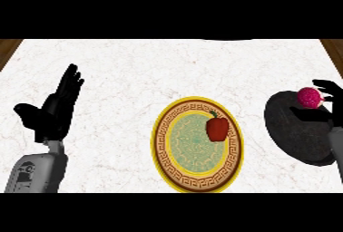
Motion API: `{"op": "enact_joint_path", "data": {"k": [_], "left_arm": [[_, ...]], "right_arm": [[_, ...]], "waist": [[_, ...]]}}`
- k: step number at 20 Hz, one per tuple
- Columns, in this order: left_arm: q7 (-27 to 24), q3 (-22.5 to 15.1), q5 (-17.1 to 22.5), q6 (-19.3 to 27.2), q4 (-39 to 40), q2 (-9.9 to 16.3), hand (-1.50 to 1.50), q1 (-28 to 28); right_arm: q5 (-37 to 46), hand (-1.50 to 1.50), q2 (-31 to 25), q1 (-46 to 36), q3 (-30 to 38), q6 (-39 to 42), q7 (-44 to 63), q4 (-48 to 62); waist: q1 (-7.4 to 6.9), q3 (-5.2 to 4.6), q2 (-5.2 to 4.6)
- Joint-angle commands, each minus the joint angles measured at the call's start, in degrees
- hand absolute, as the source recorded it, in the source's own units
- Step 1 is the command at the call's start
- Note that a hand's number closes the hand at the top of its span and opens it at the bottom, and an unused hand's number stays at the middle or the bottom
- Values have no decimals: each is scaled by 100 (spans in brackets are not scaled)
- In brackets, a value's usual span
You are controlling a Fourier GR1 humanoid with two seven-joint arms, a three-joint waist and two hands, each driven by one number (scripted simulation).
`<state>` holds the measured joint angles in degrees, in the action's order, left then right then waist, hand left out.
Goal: Pick the cupcake from the plate and place it in the pan
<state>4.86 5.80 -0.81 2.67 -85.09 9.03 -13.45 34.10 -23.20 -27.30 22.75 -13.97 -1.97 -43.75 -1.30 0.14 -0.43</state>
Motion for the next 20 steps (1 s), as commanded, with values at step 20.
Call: {"op": "enact_joint_path", "data": {"k": [20], "left_arm": [[106,373,77,1,-38,264,0,195]], "right_arm": [[-3110,-150,547,2624,1215,2335,-1972,-2717]], "waist": [[491,-32,150]]}}
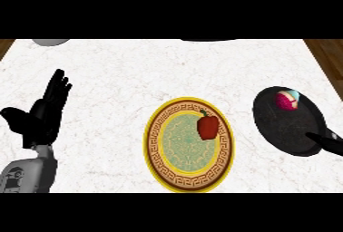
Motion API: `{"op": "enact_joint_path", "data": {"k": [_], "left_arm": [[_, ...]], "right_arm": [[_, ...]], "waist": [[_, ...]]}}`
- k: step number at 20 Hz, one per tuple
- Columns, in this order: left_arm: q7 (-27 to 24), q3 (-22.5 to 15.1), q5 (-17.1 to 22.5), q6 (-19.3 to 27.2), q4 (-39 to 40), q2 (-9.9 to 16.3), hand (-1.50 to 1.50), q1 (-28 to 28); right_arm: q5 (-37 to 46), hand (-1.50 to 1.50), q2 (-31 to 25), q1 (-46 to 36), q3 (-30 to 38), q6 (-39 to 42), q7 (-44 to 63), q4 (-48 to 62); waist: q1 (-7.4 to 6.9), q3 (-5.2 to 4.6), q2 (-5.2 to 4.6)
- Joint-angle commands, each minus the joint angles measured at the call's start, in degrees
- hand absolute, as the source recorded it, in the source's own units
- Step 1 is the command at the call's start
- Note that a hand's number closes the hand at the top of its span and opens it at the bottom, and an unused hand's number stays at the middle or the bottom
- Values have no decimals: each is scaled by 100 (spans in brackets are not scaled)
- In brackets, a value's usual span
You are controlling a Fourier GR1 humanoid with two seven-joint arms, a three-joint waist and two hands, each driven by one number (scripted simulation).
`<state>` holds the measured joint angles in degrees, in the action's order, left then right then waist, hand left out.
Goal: Pick the cupcake from the plate and place it in the pan
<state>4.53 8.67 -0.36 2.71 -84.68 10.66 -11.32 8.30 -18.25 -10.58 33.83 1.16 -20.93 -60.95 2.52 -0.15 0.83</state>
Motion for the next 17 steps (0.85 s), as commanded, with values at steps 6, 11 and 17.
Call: {"op": "enact_joint_path", "data": {"k": [6,11,17], "left_arm": [[-157,-23,-38,-49,-20,-9,0,259],[12,-70,-112,123,57,-93,0,-152],[253,-138,18,-19,-162,-125,0,-207]], "right_arm": [[-1205,-150,642,2889,311,1426,310,-3388],[-1886,-150,1207,4299,594,2018,555,-5036],[-1693,-150,1542,4548,837,2111,994,-5606]], "waist": [[78,-9,-8],[-33,4,-56],[-204,14,-78]]}}
